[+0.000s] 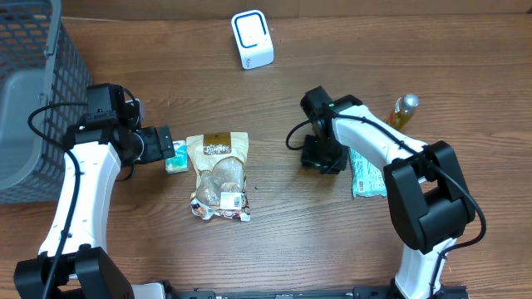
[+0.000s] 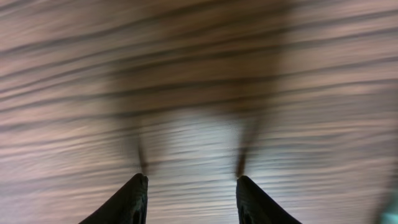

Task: Scan the item barcode
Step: 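Regrasp the packet with the right gripper and push it right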

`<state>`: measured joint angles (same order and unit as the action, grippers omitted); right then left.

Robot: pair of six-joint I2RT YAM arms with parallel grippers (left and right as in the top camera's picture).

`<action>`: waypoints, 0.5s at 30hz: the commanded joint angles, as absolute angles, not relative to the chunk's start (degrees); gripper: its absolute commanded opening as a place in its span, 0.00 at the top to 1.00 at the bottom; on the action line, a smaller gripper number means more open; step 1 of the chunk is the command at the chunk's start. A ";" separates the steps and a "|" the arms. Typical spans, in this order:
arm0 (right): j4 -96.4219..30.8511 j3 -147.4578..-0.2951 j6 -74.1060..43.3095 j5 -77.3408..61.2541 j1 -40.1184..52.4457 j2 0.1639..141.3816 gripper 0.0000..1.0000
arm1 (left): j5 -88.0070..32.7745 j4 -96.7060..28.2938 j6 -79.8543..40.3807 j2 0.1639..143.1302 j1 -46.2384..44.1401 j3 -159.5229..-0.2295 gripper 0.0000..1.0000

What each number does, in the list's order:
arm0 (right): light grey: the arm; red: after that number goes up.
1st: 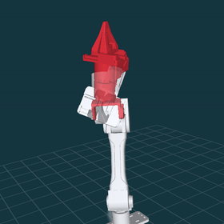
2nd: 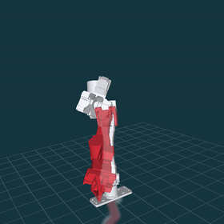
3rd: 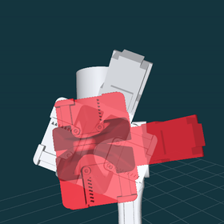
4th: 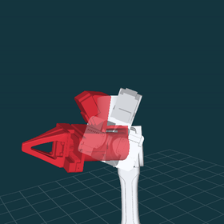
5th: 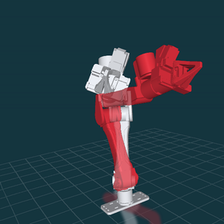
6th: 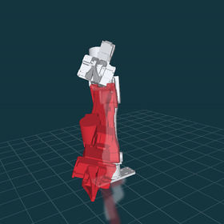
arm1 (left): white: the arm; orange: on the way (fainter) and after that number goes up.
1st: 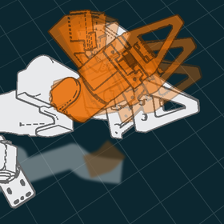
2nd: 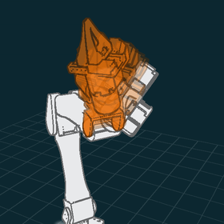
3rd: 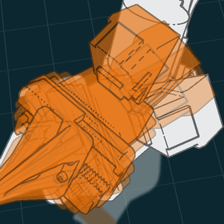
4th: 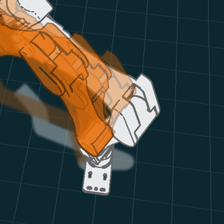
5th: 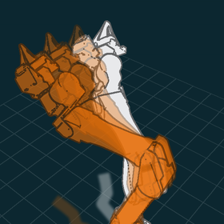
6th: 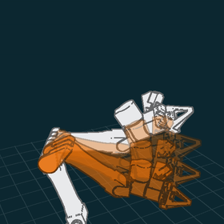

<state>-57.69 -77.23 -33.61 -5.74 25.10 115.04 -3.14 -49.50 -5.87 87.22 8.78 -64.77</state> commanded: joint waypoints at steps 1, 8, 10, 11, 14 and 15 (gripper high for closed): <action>-56.16 -76.84 -32.36 -11.07 26.33 115.20 0.57 | -2.74 -49.39 -6.44 87.15 9.04 -65.84 0.00; -52.95 -76.82 -32.62 -11.09 29.15 115.22 0.56 | -2.74 -49.41 -6.44 87.15 8.97 -65.84 0.00; -51.59 -76.82 -32.77 -11.03 30.37 115.20 0.56 | -2.74 -49.41 -6.44 87.15 8.99 -65.84 0.00; -51.09 -76.82 -32.77 -11.00 30.92 115.22 0.56 | -2.74 -49.39 -6.44 87.15 8.99 -65.84 0.01; -49.69 -76.82 -32.77 -10.79 32.56 115.20 0.56 | -1.63 -49.34 -5.54 87.15 8.97 -65.84 0.01; -49.10 -76.82 -32.77 -10.24 33.26 115.20 0.56 | -0.58 -49.10 -5.50 87.15 8.99 -65.84 0.01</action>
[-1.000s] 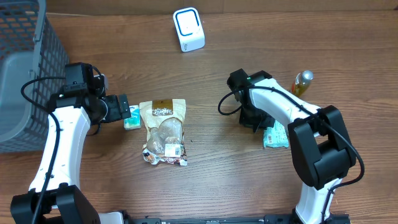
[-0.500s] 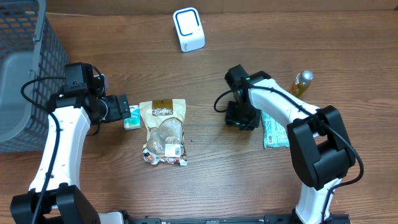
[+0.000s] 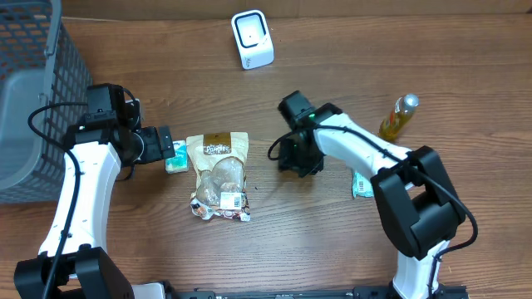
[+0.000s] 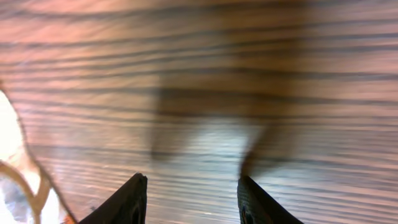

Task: Scan the item barcode

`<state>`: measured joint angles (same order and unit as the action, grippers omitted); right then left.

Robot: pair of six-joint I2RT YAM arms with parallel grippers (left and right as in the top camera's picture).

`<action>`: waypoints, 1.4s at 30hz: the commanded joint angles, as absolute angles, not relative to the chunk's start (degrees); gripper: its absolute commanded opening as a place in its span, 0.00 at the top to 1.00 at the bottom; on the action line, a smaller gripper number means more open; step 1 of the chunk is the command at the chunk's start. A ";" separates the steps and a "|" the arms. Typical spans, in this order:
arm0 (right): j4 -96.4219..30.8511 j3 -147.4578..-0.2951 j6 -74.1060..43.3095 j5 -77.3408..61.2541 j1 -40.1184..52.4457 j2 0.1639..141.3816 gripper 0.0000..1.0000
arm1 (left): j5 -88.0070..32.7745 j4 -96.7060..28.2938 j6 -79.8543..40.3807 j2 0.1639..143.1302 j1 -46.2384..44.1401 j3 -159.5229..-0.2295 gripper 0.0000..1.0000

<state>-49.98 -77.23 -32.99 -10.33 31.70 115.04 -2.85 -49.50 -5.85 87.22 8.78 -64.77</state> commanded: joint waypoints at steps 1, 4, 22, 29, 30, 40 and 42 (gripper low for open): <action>-48.90 -76.82 -32.77 -9.85 33.54 115.20 0.56 | -0.03 -49.01 -5.45 87.15 8.99 -65.84 0.01; -48.27 -76.82 -32.75 -8.58 34.37 115.20 0.56 | 3.42 -49.04 -5.10 87.15 8.99 -65.84 0.00; -47.86 -76.82 -32.75 -8.19 34.39 115.20 0.56 | -23.83 -47.07 -11.84 87.26 8.86 -65.82 0.01; -48.05 -76.82 -32.75 -6.94 34.39 115.20 0.55 | -26.57 -50.39 -8.73 87.31 7.11 -65.71 0.49; -48.05 -76.82 -32.75 -6.94 34.39 115.20 0.55 | -25.91 -51.13 -8.78 87.33 6.55 -65.71 0.56; -48.31 -76.82 -32.73 -6.94 34.39 115.20 0.55 | -6.98 -55.57 -16.88 88.05 -4.34 -62.94 0.50; -48.51 -76.82 -32.73 -6.94 34.39 115.20 0.55 | -4.25 -55.27 -19.73 88.44 -6.74 -61.82 0.52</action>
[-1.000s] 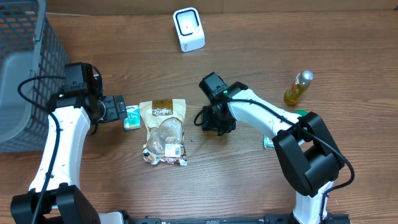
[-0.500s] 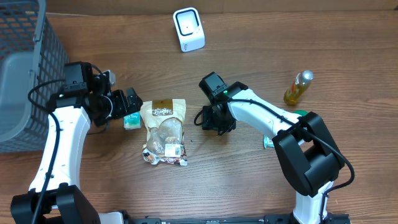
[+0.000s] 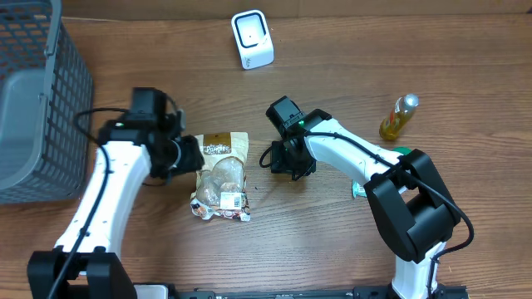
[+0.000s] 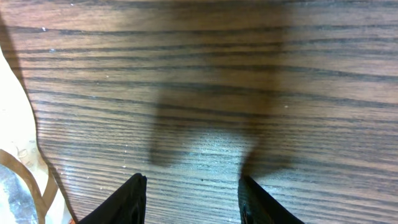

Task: Scan the item barcode

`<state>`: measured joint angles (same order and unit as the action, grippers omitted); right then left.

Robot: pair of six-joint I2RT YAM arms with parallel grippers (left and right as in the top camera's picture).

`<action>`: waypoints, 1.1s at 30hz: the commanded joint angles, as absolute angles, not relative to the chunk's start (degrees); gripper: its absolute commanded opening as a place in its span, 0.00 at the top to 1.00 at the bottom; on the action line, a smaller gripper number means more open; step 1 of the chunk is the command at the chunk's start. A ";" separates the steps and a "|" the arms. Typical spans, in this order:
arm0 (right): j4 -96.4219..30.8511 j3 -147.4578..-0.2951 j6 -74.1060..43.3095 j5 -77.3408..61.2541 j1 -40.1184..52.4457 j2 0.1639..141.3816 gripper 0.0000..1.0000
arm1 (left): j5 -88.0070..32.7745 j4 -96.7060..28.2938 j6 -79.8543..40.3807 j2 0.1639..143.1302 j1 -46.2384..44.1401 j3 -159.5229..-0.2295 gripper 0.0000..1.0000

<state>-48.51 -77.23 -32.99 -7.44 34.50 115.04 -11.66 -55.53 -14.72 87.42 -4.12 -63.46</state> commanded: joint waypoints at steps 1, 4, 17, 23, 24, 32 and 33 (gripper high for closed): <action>-48.56 -76.82 -32.75 -6.94 34.39 115.20 0.55 | -3.62 -55.13 -20.75 88.84 -7.79 -61.45 0.53; -48.82 -76.82 -32.73 -6.94 34.39 115.20 0.55 | -2.70 -55.09 -22.37 90.48 -9.98 -61.14 0.53; -49.80 -76.82 -32.51 -6.90 34.39 115.20 0.55 | -4.73 -54.06 -22.31 103.11 -11.29 -61.14 0.75; -52.05 -76.84 -32.51 -6.52 33.23 114.43 0.74 | -6.96 -53.19 -18.06 103.77 -11.33 -61.25 0.76; -52.62 -76.84 -32.51 -6.55 32.82 113.93 0.73 | -7.90 -52.69 -16.56 103.77 -11.33 -61.25 0.76; -57.91 -76.84 -26.39 -6.74 27.81 106.15 0.63 | -12.05 -48.03 -10.83 103.77 -13.08 -61.25 0.73; -58.63 -76.84 -25.45 -6.76 26.92 105.34 0.62 | -13.32 -47.22 -10.00 103.77 -13.56 -61.25 0.72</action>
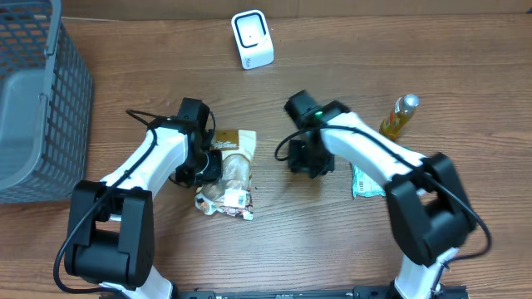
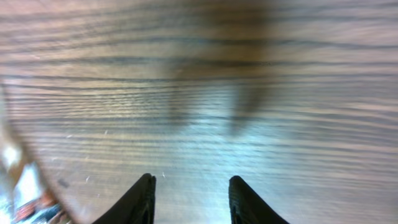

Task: Scan the item barcode

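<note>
The snack bag [image 1: 233, 170], clear with a brown label and a white barcode sticker near its bottom end, lies on the wooden table at centre. My left gripper [image 1: 208, 163] is down on the bag's left edge; its jaws are hidden under the wrist. To the right of the bag, my right gripper [image 2: 192, 178] hangs open over bare wood with nothing between its fingers; it also shows in the overhead view [image 1: 310, 158]. A blurred bit of the bag [image 2: 15, 186] shows at the lower left of the right wrist view. The white scanner [image 1: 252, 39] stands at the back.
A grey mesh basket [image 1: 37, 83] fills the far left. A green packet [image 1: 363, 179] lies at the right, partly under my right arm, with a small yellow bottle [image 1: 399, 115] behind it.
My left gripper has moved right, from the bag's left edge onto the bag, and the bag now lies shifted right and crumpled. My right gripper has drawn back to the right, away from the bag.
At first my left gripper was by a small teal item left of the bag, and my right gripper was near the green packet. The right gripper then stood closer to the bag, open. Later the left gripper reached the bag's left edge; now it is on the bag.
</note>
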`<state>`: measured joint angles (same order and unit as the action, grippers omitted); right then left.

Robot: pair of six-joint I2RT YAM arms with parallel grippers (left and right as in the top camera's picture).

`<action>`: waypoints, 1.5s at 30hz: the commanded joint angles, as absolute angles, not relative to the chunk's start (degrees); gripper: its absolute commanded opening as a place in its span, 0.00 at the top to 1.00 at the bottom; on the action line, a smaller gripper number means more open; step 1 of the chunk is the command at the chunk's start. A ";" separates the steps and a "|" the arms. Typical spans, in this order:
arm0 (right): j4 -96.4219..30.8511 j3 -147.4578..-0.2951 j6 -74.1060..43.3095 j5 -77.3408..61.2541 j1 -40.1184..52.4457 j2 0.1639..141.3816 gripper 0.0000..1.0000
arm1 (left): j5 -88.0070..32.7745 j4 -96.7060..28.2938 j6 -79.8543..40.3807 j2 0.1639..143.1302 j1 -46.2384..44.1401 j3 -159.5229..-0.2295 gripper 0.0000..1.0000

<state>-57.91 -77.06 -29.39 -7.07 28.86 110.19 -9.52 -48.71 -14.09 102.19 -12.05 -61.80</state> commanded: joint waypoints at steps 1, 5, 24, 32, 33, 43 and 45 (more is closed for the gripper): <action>-59.22 -76.84 -24.97 -7.11 26.13 104.86 0.62 | -14.96 -46.13 -8.82 103.77 -14.22 -61.25 0.71; -60.66 -76.82 -24.93 -7.60 23.20 104.42 0.63 | -21.26 -44.25 -4.21 103.77 -16.53 -62.17 0.65; -58.85 -76.82 -23.94 -7.64 22.00 104.47 0.20 | -28.91 -67.16 -10.72 100.88 -21.69 -80.55 0.96; -59.22 -76.82 -23.94 -7.64 22.04 104.49 0.18 | -26.35 -65.39 -19.31 100.92 -27.77 -73.12 0.96; -59.29 -76.82 -23.94 -7.64 22.04 104.49 0.18 | -24.82 -65.39 -21.37 100.92 -28.47 -71.90 0.96; -59.44 -76.82 -23.94 -7.68 22.04 104.49 0.17 | -18.26 -58.94 -28.95 100.95 -30.02 -62.22 0.96; -59.53 -76.82 -23.94 -7.84 22.04 104.49 0.17 | -14.31 -57.36 -31.59 100.95 -29.95 -61.28 0.94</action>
